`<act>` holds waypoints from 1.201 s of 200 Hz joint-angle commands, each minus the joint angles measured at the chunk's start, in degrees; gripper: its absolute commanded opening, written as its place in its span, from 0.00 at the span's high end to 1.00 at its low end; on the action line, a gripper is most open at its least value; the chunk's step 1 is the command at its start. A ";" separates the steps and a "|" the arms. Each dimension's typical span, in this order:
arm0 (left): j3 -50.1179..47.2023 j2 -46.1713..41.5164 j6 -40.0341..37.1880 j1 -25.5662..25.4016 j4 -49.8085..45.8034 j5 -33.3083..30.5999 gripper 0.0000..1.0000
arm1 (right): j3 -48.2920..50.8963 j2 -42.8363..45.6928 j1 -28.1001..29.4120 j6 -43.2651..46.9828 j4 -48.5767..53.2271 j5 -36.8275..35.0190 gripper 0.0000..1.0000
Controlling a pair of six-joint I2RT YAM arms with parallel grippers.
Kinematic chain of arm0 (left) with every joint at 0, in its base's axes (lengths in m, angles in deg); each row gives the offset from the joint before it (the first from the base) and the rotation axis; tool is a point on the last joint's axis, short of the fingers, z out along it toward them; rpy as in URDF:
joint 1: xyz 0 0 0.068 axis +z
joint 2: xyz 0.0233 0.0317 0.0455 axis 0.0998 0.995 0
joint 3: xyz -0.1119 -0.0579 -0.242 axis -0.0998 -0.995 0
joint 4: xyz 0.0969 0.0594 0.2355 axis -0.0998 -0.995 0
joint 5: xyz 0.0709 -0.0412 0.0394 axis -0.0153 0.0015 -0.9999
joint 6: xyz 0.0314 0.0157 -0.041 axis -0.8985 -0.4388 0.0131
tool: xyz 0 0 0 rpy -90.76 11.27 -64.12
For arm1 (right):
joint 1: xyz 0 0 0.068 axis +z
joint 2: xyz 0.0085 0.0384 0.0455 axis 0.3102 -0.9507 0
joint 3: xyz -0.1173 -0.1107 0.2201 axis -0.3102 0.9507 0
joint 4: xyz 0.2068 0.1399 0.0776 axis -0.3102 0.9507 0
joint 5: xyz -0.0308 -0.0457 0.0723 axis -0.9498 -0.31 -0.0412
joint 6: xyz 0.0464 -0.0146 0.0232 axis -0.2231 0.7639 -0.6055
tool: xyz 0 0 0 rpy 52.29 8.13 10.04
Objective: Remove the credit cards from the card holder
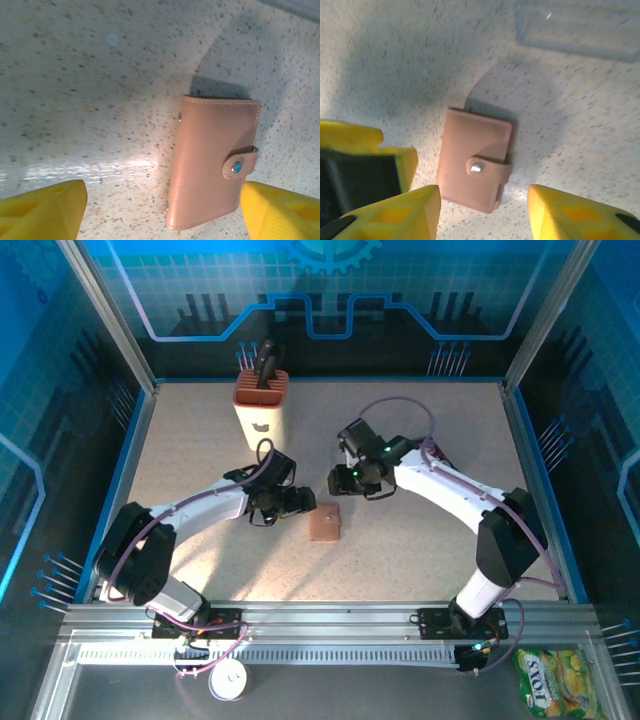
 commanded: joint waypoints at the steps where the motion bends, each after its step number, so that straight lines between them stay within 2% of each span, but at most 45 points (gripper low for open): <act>1: -3.24 -3.97 -0.44 2.48 4.73 2.82 0.21 | -1.69 -2.63 3.56 -3.62 3.91 -1.17 0.51; 65: -7.47 -7.86 -1.80 8.48 8.25 6.24 0.20 | -4.84 -10.08 9.35 -8.01 5.88 -1.83 0.55; 135: -10.01 -8.40 -3.15 9.51 10.83 9.14 0.21 | -7.71 -15.73 9.45 -8.22 7.88 -4.20 0.57; 210: -12.36 -11.18 -3.47 10.87 11.84 8.88 0.22 | -10.10 -19.56 8.94 -7.79 8.88 -5.04 0.61; 240: -13.12 -12.51 -4.90 12.13 12.70 10.00 0.14 | -9.66 -20.32 8.43 -7.39 8.97 -5.43 0.61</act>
